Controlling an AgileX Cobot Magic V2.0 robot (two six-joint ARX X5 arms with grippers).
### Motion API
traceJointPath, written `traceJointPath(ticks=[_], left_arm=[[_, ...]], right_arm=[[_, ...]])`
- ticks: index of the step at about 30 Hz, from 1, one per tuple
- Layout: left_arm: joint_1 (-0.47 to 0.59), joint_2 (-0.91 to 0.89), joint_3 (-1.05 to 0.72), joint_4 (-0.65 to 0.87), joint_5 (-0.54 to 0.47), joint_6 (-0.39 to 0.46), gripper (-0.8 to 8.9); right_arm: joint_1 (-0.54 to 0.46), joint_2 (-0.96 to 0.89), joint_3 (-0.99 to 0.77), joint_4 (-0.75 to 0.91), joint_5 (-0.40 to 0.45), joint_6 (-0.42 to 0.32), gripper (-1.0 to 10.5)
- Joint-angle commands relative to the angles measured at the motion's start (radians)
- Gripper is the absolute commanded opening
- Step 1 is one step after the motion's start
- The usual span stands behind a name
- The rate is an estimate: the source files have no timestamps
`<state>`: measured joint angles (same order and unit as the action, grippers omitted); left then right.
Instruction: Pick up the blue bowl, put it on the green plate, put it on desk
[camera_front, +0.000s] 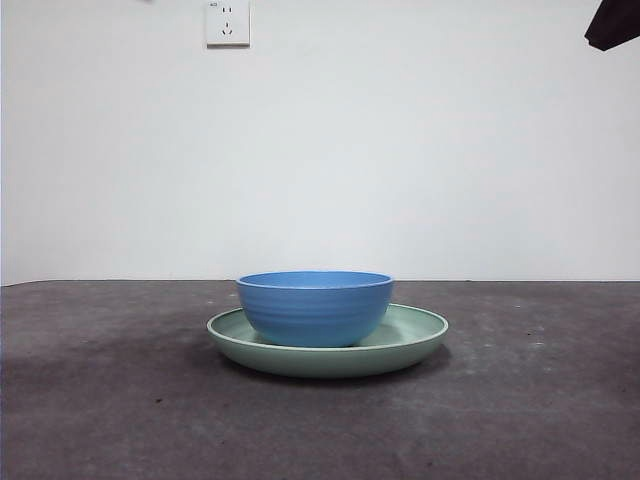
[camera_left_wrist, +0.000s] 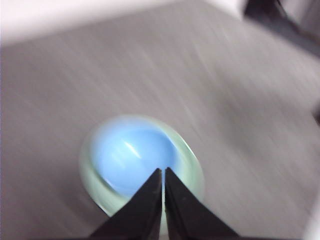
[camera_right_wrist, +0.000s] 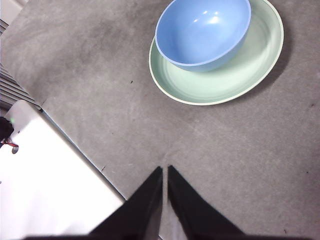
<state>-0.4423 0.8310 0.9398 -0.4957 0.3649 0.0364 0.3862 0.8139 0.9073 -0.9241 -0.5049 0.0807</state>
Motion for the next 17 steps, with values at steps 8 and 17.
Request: traceJointPath(ticks=[8, 17], left_arm=[[0.322, -0.332, -0.225, 0.377, -0.137, 0.061, 0.09], [0.427, -0.602, -0.570, 0.422, -0.261, 0.060, 0.09]], right_arm=[[0.006, 0.008, 0.015, 0.010, 0.000, -0.014, 0.1], [0.006, 0.008, 0.015, 0.010, 0.000, -0.014, 0.1]])
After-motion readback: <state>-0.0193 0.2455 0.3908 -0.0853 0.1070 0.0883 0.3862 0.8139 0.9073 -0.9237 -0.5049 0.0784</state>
